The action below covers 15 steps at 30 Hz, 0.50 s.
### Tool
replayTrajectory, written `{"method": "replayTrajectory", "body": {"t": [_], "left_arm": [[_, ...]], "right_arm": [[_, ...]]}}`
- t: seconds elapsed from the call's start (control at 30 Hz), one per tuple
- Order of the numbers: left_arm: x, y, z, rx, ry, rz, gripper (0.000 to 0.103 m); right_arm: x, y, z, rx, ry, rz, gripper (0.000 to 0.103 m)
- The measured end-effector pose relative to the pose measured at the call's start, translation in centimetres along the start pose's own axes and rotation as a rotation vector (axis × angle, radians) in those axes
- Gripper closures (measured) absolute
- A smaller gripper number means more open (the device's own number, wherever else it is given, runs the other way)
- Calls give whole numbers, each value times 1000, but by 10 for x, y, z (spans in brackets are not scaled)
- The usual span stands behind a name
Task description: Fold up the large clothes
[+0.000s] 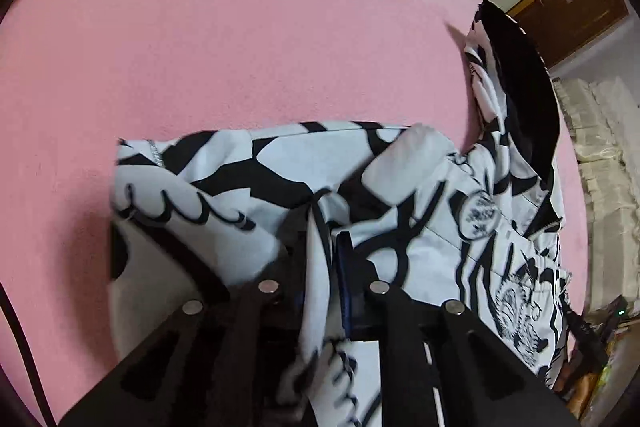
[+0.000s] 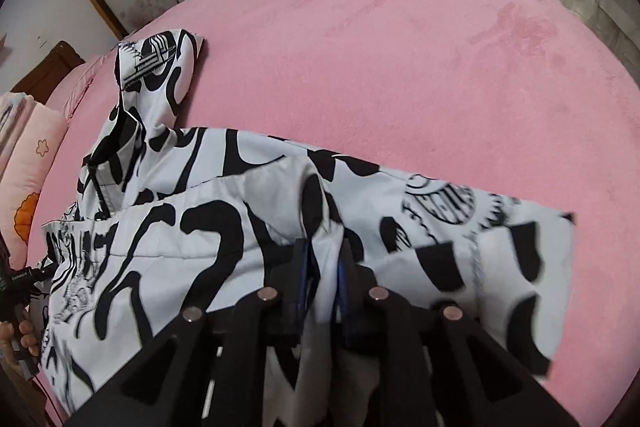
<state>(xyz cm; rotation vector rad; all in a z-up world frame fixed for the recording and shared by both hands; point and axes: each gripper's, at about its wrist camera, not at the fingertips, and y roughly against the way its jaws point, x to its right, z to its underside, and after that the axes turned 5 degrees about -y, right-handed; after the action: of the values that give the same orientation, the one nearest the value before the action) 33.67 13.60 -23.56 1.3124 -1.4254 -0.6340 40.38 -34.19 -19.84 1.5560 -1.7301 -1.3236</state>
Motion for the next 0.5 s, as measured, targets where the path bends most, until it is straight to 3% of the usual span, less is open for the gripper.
{"method": "replayTrajectory", "body": {"t": [0.07,0.17,0.23,0.33,0.43,0.5], "left_arm": [[19,30,10,72,-82,-49,74],[51,76,43,224,-244,-57,54],[65,89,65,269,-305,-61,54],[74,83,91,283,-379,-139,54],[56,56,104,214,-373,-263,54],[35,50,109,175,-334,-255,62]], "right_arm": [[-6,26,3,34,29,8,90],[-27,70,29,144,139,-9,90],[-51,86,56,162,226,-6,90],[-89,88,101,175,368,37,90],[-98,66,130,128,442,129,90],[-81,60,132,125,433,193,90]]}}
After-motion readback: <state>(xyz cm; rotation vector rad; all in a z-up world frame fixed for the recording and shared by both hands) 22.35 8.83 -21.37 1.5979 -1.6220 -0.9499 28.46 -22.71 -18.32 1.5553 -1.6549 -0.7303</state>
